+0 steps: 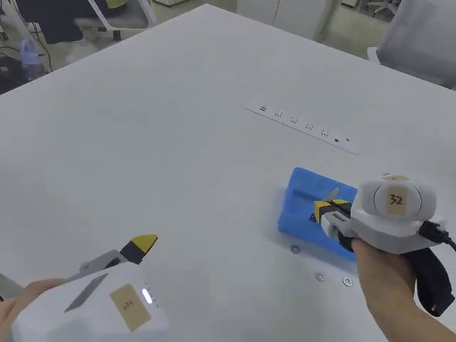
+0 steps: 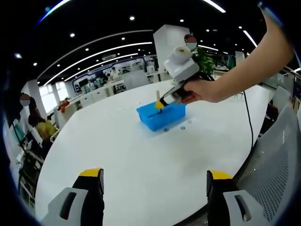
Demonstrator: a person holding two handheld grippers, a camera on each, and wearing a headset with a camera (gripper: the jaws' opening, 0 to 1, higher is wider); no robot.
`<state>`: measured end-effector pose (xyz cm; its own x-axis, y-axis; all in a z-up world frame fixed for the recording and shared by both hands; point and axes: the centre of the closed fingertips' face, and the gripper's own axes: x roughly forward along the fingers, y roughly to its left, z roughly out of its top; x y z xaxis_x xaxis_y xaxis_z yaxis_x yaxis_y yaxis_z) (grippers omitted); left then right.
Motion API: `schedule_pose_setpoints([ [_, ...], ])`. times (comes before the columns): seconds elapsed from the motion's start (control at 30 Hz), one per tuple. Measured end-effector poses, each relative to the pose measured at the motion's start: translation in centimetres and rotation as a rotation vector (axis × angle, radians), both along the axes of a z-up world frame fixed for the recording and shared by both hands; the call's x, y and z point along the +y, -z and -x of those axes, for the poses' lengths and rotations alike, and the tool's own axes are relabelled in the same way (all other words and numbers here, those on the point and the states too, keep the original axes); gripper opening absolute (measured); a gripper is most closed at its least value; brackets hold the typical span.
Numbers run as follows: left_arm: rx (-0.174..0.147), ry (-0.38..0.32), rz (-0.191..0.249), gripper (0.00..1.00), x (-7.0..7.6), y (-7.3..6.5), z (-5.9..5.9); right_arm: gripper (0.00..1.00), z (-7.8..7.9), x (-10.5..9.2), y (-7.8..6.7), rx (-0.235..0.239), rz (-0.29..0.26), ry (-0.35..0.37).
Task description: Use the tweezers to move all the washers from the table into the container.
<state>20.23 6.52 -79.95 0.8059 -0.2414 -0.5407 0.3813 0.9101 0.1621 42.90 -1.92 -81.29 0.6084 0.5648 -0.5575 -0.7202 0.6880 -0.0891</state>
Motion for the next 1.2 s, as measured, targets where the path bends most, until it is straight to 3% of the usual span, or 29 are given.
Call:
schedule_pose_setpoints([
  [0.13, -0.004, 0.000, -0.001, 0.92, 0.0, -0.1, 0.0, 0.01, 0.0, 0.2, 0.0, -0.019, 0.068, -0.034],
  [0.33, -0.002, 0.002, -0.005, 0.92, 0.0, 0.0, 0.0, 0.02, 0.3, -0.1, -0.8, -0.016, 0.050, -0.035],
  [0.53, -0.002, 0.002, -0.007, 0.92, 0.1, 0.0, 0.0, 0.02, 0.6, -0.2, -3.7, -0.023, -0.052, -0.016],
  [0.83, 0.000, 0.005, -0.012, 0.92, 0.1, 0.1, 0.0, 0.02, 1.9, 0.1, -6.2, -0.016, -0.138, -0.033],
  [1.03, -0.002, 0.003, -0.010, 0.92, 0.1, 0.1, 0.0, 0.02, 3.3, 0.1, -6.1, 0.002, -0.152, -0.041],
  [1.2, 0.002, 0.005, -0.015, 0.92, 0.1, 0.2, 0.1, 0.02, 4.1, 0.0, -5.0, 0.020, -0.144, -0.038],
])
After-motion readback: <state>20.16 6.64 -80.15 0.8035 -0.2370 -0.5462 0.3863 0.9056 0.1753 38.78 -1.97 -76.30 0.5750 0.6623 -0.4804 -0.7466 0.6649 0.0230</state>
